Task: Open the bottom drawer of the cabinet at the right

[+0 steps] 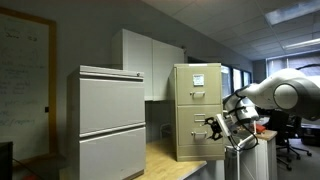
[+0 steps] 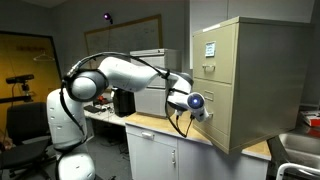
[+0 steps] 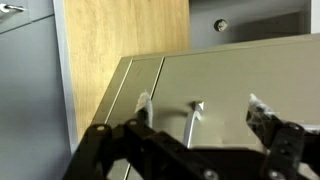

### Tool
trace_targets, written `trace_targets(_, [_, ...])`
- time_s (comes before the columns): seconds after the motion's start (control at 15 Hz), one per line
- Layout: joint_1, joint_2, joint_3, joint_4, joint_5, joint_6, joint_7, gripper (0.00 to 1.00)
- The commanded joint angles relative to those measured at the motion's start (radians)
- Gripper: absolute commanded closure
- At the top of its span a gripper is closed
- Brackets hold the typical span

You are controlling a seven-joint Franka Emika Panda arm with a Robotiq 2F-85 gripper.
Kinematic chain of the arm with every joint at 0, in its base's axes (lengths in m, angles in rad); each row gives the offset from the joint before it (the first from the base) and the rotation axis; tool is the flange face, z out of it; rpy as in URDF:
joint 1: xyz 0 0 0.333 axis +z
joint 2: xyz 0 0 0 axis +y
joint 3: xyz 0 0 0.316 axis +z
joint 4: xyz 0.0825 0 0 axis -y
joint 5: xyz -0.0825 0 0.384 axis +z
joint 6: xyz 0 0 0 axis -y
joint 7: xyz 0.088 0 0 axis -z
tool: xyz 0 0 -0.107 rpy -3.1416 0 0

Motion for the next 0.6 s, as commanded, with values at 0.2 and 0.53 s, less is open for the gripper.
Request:
trace_targets(0.2, [-0.055, 0.171, 0.006, 0.224, -0.031, -0.035, 0.110, 0.00])
trace_targets(0.53, [-0.071, 0.304, 0.017, 0.364, -0.110, -0.078, 0.217, 0.00])
